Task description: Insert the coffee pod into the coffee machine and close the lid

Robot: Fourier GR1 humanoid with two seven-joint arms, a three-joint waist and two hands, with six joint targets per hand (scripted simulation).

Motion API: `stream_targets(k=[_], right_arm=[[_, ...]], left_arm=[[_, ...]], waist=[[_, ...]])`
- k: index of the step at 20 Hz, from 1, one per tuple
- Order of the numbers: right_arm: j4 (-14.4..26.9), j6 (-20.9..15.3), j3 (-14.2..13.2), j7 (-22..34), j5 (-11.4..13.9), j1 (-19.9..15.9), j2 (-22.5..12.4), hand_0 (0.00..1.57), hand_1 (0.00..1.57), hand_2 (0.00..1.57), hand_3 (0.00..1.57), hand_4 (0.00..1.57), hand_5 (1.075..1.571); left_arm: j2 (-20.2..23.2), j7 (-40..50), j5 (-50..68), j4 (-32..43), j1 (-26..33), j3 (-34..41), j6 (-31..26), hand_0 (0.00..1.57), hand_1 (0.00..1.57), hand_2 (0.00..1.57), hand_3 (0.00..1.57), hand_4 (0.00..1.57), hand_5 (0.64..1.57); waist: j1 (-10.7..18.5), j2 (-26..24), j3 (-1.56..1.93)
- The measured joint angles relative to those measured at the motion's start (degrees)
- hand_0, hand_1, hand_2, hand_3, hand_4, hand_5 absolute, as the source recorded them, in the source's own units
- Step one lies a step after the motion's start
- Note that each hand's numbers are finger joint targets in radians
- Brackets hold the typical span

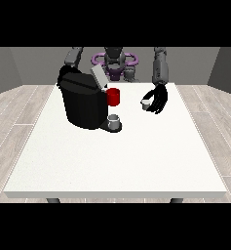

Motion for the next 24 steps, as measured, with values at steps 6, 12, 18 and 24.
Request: stream_targets(k=[6, 12, 18, 24], right_arm=[[-1.21, -1.28, 1.66, 0.81, -0.59, 0.28, 0.72, 0.0, 0.0, 0.0, 0.0, 0.43, 1.571], [0.12, -0.68, 0.3, -0.94, -1.41, 0.04, 0.1, 0.0, 0.0, 0.0, 0.0, 0.45, 1.571], [3.22, -1.65, -0.27, -0.31, -1.7, -0.02, 0.61, 0.0, 0.0, 0.0, 0.0, 0.49, 1.571], [6.29, -0.98, -0.73, -1.41, -1.99, -0.15, 0.39, 0.0, 0.0, 0.0, 0.0, 0.41, 1.571]], left_arm=[[0.59, -1.44, -3.54, 2.79, -1.28, -0.77, 2.85, 0.97, 0.97, 1.05, 0.79, 0.32, 1.571], [1.64, -3.11, -5.4, 4.31, -3.08, -0.9, 2.62, 1.32, 1.32, 1.43, 1.41, 0.55, 1.571], [0.68, -4.37, -5.19, 2.29, -6.33, -1.66, -2.11, 1.39, 1.39, 1.41, 1.35, 0.58, 1.571], [0.83, -3.2, -5.04, -0.43, -10.49, -1.93, -7.54, 1.26, 1.26, 1.33, 1.29, 0.54, 1.571]], waist=[[-0.66, 0.12, 0.01], [-0.3, 0.96, -0.04], [0.95, -2.01, -0.07], [1.43, -3.98, -0.07]])
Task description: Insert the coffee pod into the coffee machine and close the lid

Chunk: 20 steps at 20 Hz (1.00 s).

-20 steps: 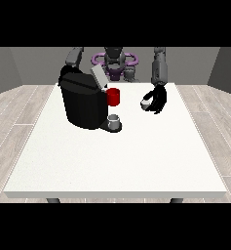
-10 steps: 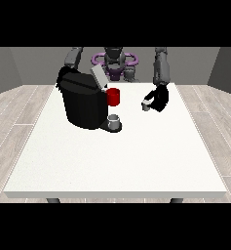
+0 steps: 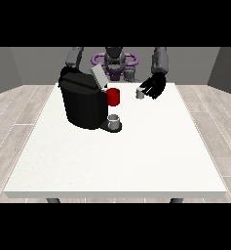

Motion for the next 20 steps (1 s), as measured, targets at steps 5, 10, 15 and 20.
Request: stream_targets(k=[5, 10, 15, 20], right_arm=[[0.61, 1.29, 0.15, -0.62, -0.4, 0.01, -0.37, 0.0, 0.0, 0.0, 0.0, 0.49, 1.571], [-0.45, 1.44, 0.87, -1.34, -0.49, -0.41, 0.28, 0.0, 0.0, 0.0, 0.0, 0.49, 1.571], [-2.15, 1.73, 1.58, -1.19, -0.42, -0.81, 0.39, 0.0, 0.0, 0.0, 0.0, 0.49, 1.571], [-3.25, 0.84, 2.41, 0.19, 0.65, -3.09, 0.48, 0.0, 0.0, 0.0, 0.0, 0.51, 1.571]], left_arm=[[1.58, 0.16, 0.75, -1.47, -3.51, 0.95, -4.63, 1.25, 1.25, 1.33, 1.29, 0.57, 1.571], [3.11, 0.35, 0.66, -1.64, -6.08, 2.56, -5.37, 1.27, 1.27, 1.34, 1.29, 0.55, 1.571], [4.9, 0.86, 0.71, -1.67, -9.08, 4.16, -6.29, 1.02, 1.02, 1.21, 1.23, 0.5, 1.571], [5.81, 4.29, 1.42, -1.08, -14.85, 6.36, -7.01, 1.24, 1.24, 1.26, 1.2, 0.48, 1.571]], waist=[[-0.81, -0.55, -0.01], [-2.48, 0.46, -0.02], [-4.15, 1.18, -0.01], [-6.61, 3.13, -0.02]])
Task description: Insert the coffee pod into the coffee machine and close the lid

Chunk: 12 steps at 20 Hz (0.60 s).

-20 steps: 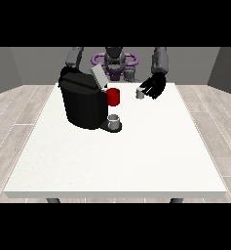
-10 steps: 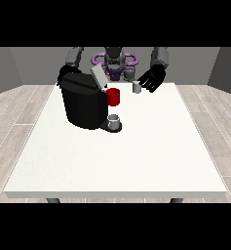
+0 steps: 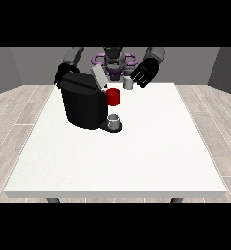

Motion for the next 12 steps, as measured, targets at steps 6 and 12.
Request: stream_targets(k=[6, 12], right_arm=[[-1.05, 0.24, -0.77, 1.18, -0.02, -2.27, -1.44, 0.0, 0.0, 0.0, 0.0, 0.55, 1.571], [-2.38, -0.56, -0.92, 2.28, 0.16, -3.89, -1.43, 0.0, 0.0, 0.0, 0.0, 0.53, 1.571]], left_arm=[[1.87, 1.22, 0.2, 0.54, -4.82, 1.37, -1.3, 1.28, 1.28, 1.33, 1.27, 0.52, 1.571], [2.16, 1.47, -0.4, 1.47, -6.98, 1.63, -1.25, 1.28, 1.28, 1.3, 1.24, 0.49, 1.571]], waist=[[-1.85, 2.35, 0.01], [-2.86, 4.03, 0.01]])
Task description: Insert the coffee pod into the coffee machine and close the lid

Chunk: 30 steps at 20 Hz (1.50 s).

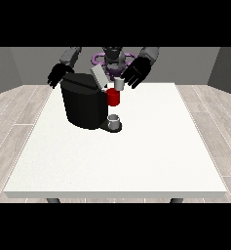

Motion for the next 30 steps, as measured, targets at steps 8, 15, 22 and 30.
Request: stream_targets(k=[8, 15, 22, 30], right_arm=[[-0.13, -0.82, -0.08, -0.34, 0.26, 0.02, 0.48, 0.0, 0.0, 0.0, 0.0, 0.52, 1.571], [0.27, 0.27, -0.88, -0.98, -0.9, 0.9, 0.08, 0.0, 0.0, 0.0, 0.0, 0.51, 1.571], [0.27, 0.37, -1.42, -2.54, -1.23, 2.24, 0.0, 0.0, 0.0, 0.0, 0.0, 0.44, 1.571], [-0.2, -0.02, -1.45, -1.74, -1.09, 1.7, -0.22, 0.0, 0.0, 0.0, 0.0, 0.44, 1.571]], left_arm=[[-0.5, 0.98, -0.83, 1.0, -1.89, -0.12, -0.35, 1.32, 1.32, 1.33, 1.23, 0.51, 1.571], [-1.41, 1.13, -1.18, 1.16, -2.24, -0.51, -1.4, 1.18, 1.18, 1.25, 1.18, 0.49, 1.571], [-2.24, 0.02, -1.89, 1.18, -1.54, -0.82, -0.61, 1.19, 1.19, 1.27, 1.2, 0.51, 1.571], [-2.65, 0.35, -2.67, 1.91, -1.77, -0.75, -0.08, 1.25, 1.25, 1.28, 1.18, 0.48, 1.571]], waist=[[-0.52, 1.12, 0.0], [-0.27, 0.5, 0.0], [-0.07, 0.84, -0.01], [-0.11, 1.48, 0.0]])
